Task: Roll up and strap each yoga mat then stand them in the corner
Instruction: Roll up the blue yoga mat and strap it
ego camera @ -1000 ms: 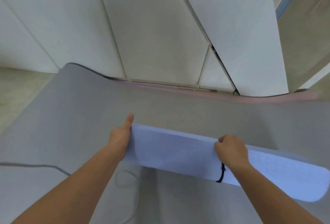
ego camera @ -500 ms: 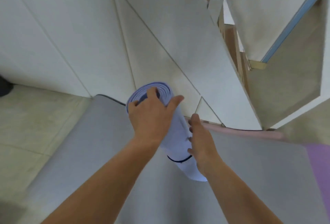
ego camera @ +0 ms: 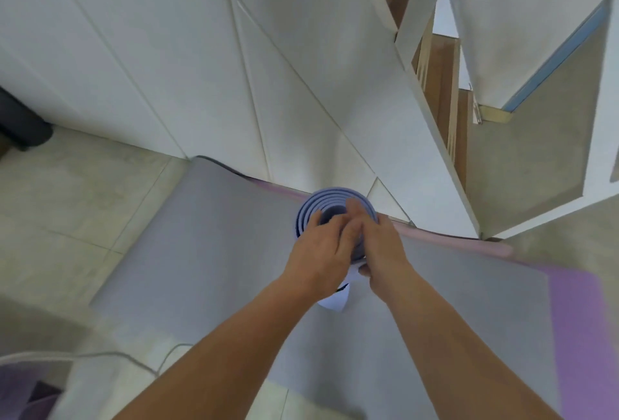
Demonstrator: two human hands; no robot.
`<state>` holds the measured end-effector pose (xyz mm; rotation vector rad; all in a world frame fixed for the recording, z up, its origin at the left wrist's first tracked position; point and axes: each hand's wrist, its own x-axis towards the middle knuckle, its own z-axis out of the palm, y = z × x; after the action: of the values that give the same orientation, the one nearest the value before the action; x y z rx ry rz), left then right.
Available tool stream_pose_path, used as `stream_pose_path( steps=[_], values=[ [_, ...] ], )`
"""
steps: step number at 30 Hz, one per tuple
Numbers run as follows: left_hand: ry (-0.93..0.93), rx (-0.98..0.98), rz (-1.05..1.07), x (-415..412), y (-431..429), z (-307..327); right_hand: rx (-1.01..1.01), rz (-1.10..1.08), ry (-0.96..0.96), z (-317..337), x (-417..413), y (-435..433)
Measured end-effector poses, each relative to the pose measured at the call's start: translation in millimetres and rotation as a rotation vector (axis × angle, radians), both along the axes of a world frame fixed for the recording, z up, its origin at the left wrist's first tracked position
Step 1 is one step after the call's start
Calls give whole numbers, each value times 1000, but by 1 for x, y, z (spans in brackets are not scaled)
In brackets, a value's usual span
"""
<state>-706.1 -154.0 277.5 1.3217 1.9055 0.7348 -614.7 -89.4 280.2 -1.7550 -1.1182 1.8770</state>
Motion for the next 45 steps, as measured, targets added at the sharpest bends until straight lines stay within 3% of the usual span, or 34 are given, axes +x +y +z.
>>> stream_pose_path(
  steps=[2,4,6,8,10,17,21,25,32,36,39,42,45],
  values=[
    [-159,78,276,-6,-4,11,61,59,-122,8,5,9],
    [-40,103,464,-17,-7,16,76,101,-195,10,12,13],
    [-7,-56,482,-27,-10,17,121,160,-277,10,20,12],
    [-176,-274,473,-32,-13,20,172,226,-296,17,20,7],
    [-291,-362,476,-39,-20,28,226,314,-255,34,12,3],
    [-453,-399,692,-122,-84,136,390,687,-180,144,-88,-25],
    [-437,-379,760,-200,-141,206,459,886,-158,219,-184,-63],
    [-493,-302,888,-278,-198,268,566,1029,-132,284,-293,-113],
    [-684,55,1245,-412,-276,334,748,1136,-110,351,-471,-192],
    [-732,232,1340,-482,-302,358,717,1027,-68,381,-543,-208],
    [-727,313,1384,-527,-309,363,566,854,-88,390,-591,-205],
    [-712,350,1398,-571,-304,357,353,962,-80,388,-638,-212],
    [-714,349,1364,-619,-296,342,494,1047,-82,375,-691,-216]
  ],
)
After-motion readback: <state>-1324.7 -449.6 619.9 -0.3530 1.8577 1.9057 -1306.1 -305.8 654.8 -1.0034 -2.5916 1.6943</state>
